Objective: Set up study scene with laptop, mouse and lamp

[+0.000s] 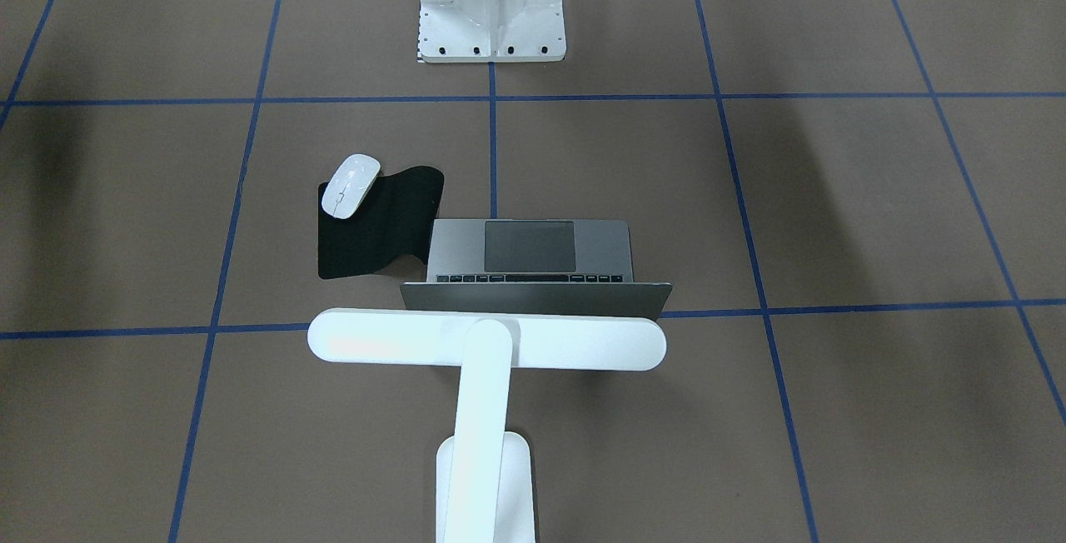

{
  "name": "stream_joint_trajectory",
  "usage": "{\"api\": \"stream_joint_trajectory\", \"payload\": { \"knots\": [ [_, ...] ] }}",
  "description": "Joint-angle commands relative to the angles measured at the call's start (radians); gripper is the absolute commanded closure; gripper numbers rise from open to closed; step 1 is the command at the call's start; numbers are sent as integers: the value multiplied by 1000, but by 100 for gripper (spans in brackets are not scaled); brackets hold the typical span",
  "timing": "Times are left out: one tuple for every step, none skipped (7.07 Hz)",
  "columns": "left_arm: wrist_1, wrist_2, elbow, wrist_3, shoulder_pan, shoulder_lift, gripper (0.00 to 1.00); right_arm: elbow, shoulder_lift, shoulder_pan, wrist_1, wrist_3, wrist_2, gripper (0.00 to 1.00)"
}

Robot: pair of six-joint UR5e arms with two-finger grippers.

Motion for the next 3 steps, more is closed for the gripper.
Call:
{"api": "stream_joint_trajectory", "payload": {
  "knots": [
    [0, -3, 2, 2, -13, -1, 1, -60, 9, 49, 1, -84, -2, 0],
    [0, -3, -1, 2, -14, -1, 1, -63, 6, 49, 0, -88, -3, 0],
    [0, -3, -3, 2, -22, -1, 1, -62, 6, 49, 0, -88, -2, 0]
  ]
}}
